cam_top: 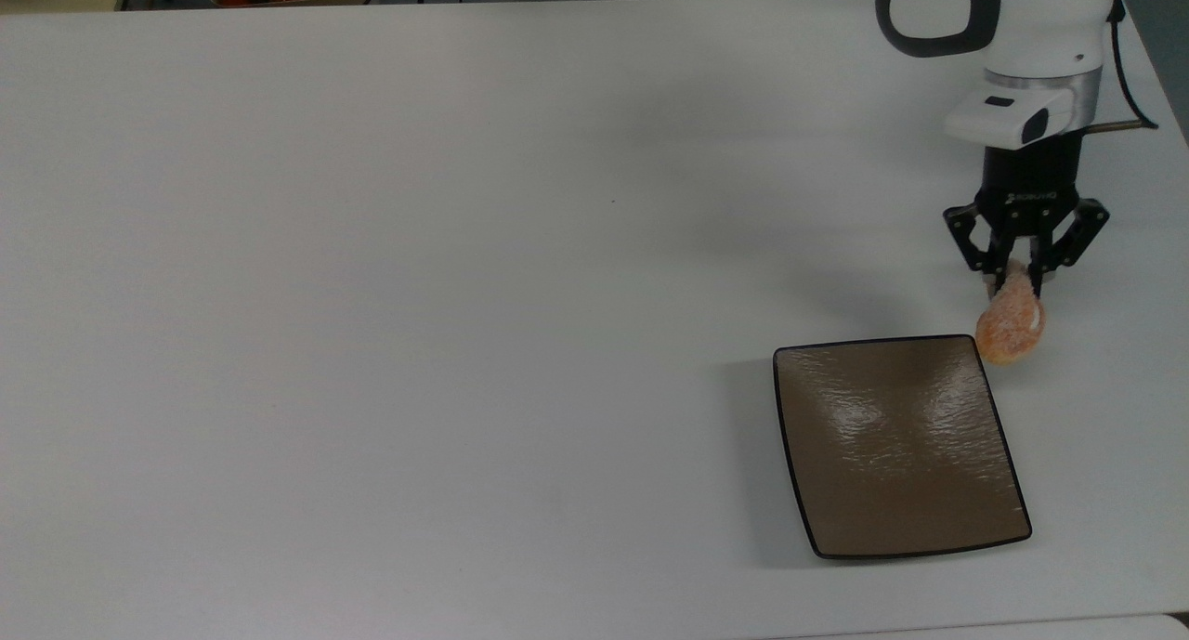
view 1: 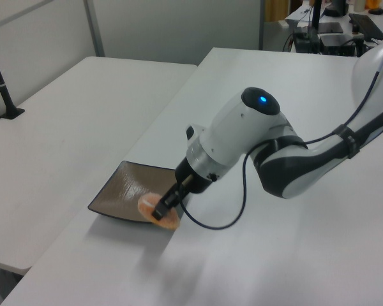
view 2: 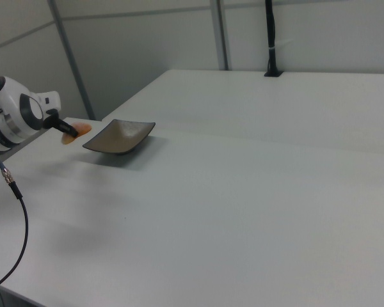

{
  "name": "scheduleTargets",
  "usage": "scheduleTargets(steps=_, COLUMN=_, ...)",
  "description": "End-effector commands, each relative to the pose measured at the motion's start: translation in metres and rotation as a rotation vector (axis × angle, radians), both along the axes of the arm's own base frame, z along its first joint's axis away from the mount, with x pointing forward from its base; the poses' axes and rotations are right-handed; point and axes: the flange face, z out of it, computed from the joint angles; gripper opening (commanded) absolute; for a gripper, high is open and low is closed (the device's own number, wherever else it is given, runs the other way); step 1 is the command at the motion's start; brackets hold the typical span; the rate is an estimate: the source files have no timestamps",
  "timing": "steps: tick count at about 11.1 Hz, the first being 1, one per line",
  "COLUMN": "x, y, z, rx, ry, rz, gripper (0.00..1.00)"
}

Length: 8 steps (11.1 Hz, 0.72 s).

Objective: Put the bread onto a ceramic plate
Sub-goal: 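Lift the bread roll and carry it over the brown square plate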

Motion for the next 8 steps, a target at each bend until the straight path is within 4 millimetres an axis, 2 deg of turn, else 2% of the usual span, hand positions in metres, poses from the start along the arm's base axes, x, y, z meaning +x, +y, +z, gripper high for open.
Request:
scheduleTargets(steps=1, x=0.024, y=-0.03, z=0.015, rx=0.007, ry=-0.076, rz=-0.055, gripper=0.3)
scheduleTargets(steps=4, x=0.043, y=-0.053, z=0.02, rx=0.026, ry=-0.118, rz=-0.075, gripper=0.3)
scheduleTargets(steps=7, x=0.056, y=-0.071, z=0.01, rx=0.028, ry=-0.124, rz=-0.092, gripper=0.33)
scheduleTargets(steps=8, x=0.057, y=-0.071, z=0.006, rx=0.025, ry=-0.122, rz=-0.092, gripper=0.39)
